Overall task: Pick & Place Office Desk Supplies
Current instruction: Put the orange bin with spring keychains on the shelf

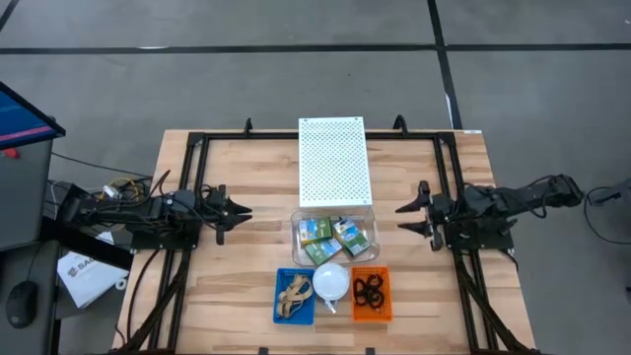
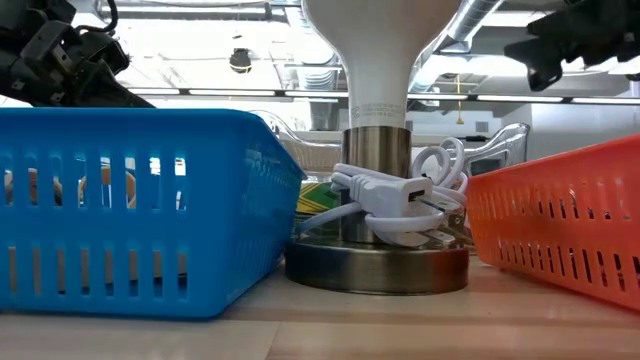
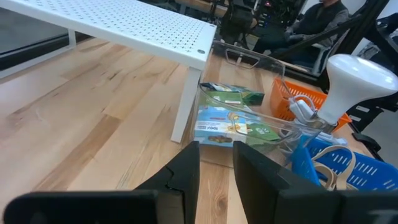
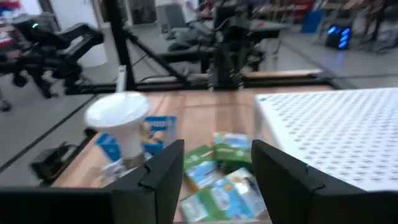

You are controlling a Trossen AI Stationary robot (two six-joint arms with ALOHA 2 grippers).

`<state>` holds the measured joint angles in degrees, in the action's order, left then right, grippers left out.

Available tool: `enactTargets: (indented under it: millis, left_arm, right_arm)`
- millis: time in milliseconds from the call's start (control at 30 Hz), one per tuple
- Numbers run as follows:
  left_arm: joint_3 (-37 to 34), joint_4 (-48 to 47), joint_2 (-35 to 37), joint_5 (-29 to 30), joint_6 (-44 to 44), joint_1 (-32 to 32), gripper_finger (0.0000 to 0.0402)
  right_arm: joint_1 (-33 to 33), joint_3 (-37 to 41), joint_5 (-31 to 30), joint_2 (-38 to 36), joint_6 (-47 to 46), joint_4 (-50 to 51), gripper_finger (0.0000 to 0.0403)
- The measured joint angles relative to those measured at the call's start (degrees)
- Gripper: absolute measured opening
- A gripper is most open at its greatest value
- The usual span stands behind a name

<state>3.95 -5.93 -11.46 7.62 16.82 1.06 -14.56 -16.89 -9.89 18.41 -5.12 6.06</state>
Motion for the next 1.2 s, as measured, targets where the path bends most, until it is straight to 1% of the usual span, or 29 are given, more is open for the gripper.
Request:
enactTargets:
  millis: [133, 233, 433, 600, 1033, 1133, 1200]
  left_arm:
    - [0.01, 0.02, 0.02, 0.00, 0.00, -0.01, 0.0088]
    - [0.00, 0.02, 0.04, 0.02, 0.00, 0.00, 0.0088]
    - [0.01, 0.02, 0.04, 0.01, 0.00, 0.00, 0.0088]
    - [0.02, 0.02, 0.04, 0.00, 0.00, 0.00, 0.0088]
    - [0.02, 0.02, 0.05, 0.01, 0.00, 0.00, 0.0088]
    - [0.02, 0.02, 0.07, 0.02, 0.00, 0.00, 0.0088]
    - [0.02, 0.02, 0.05, 0.00, 0.00, -0.01, 0.0088]
  right_arm:
    - [2.73, 3.66, 0.00, -4.06, 1.10, -3.60, 0.0184]
    - [3.80, 5.74, 0.01, -6.76, 1.62, -3.53, 0.0184]
    - [3.91, 9.46, 0.01, -13.05, 3.53, -2.88, 0.0184]
    - [3.91, 12.09, -0.29, -18.39, 3.64, -0.43, 0.0184]
    - [3.89, 13.38, -2.14, -18.30, 5.04, 0.62, 0.0184]
    - [3.58, 12.72, -2.01, -18.29, 2.74, 1.72, 0.0184]
    - [2.35, 10.67, -1.92, -17.86, 1.42, 2.13, 0.0184]
